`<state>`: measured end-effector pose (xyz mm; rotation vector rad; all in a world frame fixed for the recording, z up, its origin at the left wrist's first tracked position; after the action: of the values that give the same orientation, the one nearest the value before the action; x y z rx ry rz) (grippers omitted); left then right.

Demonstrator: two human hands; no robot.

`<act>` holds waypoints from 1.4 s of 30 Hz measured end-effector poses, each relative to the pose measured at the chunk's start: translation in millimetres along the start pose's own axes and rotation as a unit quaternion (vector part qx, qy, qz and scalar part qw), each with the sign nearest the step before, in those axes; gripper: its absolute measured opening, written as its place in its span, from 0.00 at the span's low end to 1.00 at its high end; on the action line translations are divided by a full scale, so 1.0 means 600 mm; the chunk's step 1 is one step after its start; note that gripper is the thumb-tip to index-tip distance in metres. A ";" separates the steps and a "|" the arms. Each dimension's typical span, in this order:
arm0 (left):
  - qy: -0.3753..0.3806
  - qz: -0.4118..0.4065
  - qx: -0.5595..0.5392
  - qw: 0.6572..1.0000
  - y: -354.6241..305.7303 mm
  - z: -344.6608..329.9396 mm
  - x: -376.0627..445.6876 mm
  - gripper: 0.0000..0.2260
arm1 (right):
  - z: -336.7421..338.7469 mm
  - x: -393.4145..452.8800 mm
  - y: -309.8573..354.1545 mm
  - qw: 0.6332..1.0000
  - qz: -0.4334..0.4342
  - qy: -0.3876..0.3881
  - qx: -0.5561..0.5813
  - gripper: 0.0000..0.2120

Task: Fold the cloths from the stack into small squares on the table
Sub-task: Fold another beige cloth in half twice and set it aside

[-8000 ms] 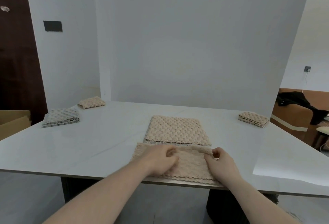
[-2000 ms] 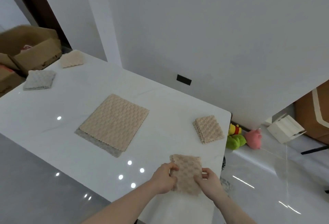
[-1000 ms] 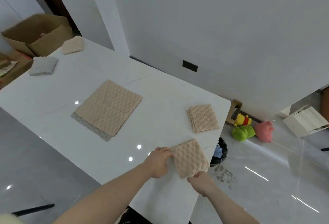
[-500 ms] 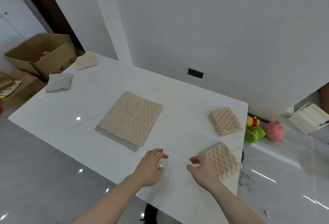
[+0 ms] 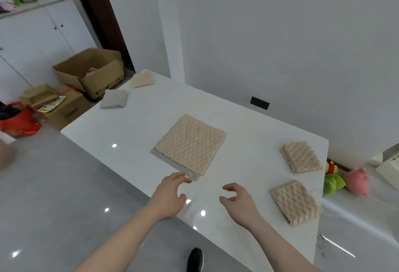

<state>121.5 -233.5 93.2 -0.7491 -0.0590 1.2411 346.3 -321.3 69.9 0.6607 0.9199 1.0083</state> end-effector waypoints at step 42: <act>0.124 -0.168 0.088 0.974 0.290 0.177 0.357 0.19 | -0.297 0.218 0.116 0.972 -0.065 -0.211 -0.087 0.13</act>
<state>7.5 24.5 5.1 -0.7007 0.1246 0.8136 191.5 -164.4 -1.0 0.6271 0.4891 0.7803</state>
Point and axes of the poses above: each hand's wrist, its own x-axis towards the middle knuckle, its own z-axis out of the back of the hand, y = z × x, the point moved 8 cm from there along x, towards the middle knuckle, and after that the axes turned 8 degrees about z, right-handed, at the moved point
